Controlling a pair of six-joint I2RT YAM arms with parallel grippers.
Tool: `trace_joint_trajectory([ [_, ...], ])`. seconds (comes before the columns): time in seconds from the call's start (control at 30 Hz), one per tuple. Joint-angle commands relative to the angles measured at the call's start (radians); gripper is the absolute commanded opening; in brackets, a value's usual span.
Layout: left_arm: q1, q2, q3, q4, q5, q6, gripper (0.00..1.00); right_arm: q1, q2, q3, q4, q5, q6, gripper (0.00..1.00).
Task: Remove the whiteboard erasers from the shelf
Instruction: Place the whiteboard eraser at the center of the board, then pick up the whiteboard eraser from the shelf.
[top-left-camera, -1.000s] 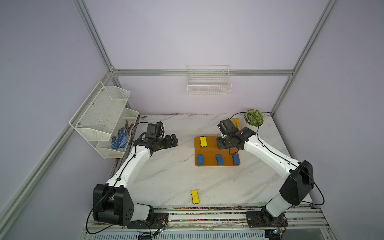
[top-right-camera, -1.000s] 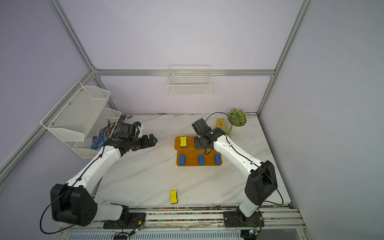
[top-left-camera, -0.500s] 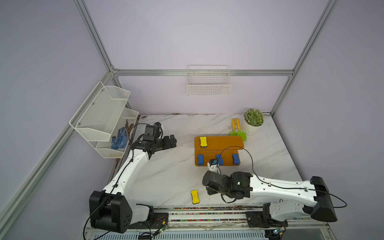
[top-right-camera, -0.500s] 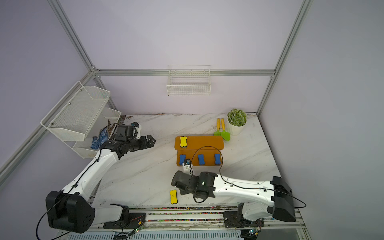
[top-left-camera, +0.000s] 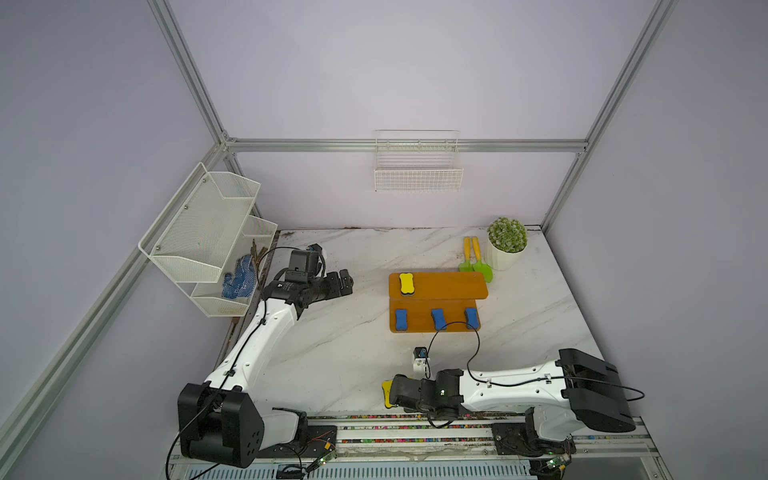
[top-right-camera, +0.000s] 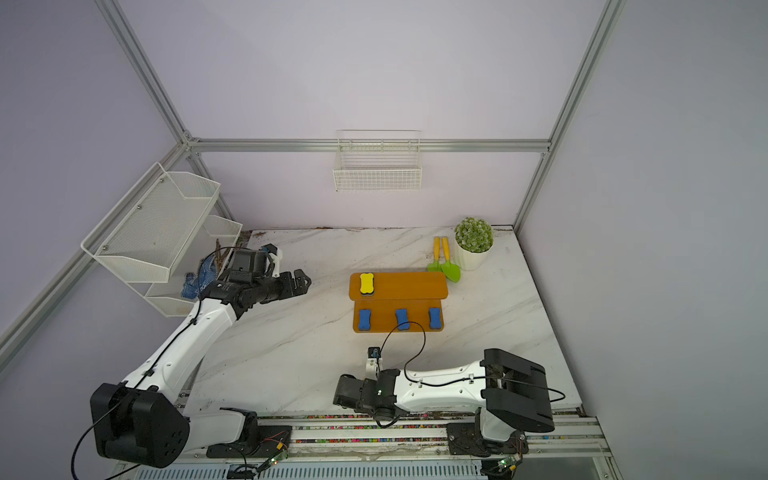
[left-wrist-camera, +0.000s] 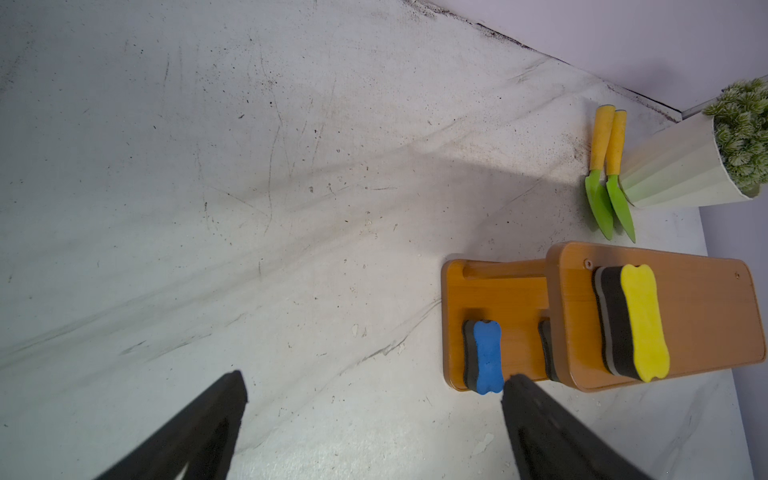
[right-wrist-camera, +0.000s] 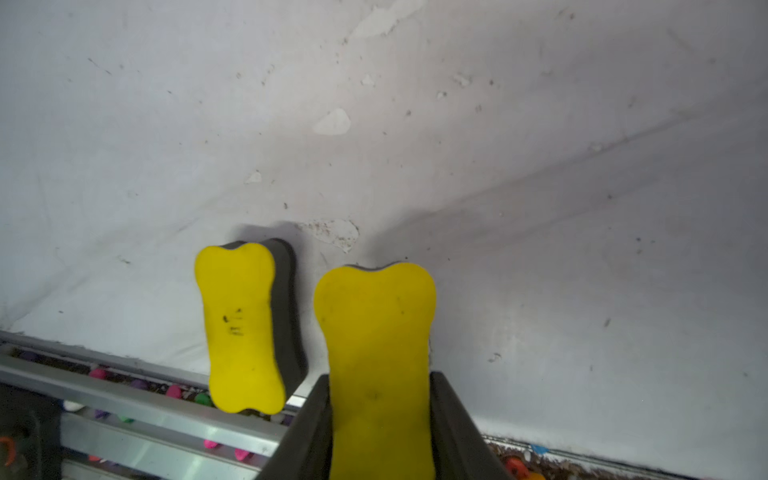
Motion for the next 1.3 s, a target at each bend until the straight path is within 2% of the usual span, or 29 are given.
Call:
trace_joint_trajectory([
  [0.0, 0.002, -0.037, -0.016, 0.023, -0.004, 0.014, 1.00, -0.014, 0.002, -0.030, 0.012, 0.007, 0.038, 0.36],
  [0.43, 0.001, -0.028, -0.015, 0.023, -0.005, 0.015, 1.00, -0.021, 0.066, 0.003, 0.020, -0.010, -0.001, 0.47],
  [0.77, 0.000, -0.027, -0.010, 0.023, -0.013, 0.017, 1.00, -0.047, 0.001, 0.118, -0.113, 0.050, -0.082, 0.57],
  [0.93, -0.038, -0.002, 0.030, 0.008, -0.008, 0.002, 0.99, -0.117, -0.088, 0.232, -0.192, 0.119, -0.220, 0.56],
  [1.03, -0.055, 0.020, 0.064, -0.004, 0.012, -0.016, 0.99, -0.167, -0.118, 0.322, -0.196, 0.150, -0.357, 0.56],
  [1.17, -0.055, 0.044, 0.089, -0.010, 0.005, -0.021, 0.99, -0.330, -0.081, 0.468, -0.208, 0.103, -0.563, 0.55],
  [1.27, -0.039, 0.065, 0.097, -0.027, -0.011, -0.013, 0.99, -0.434, 0.003, 0.579, -0.222, 0.078, -0.692, 0.54],
])
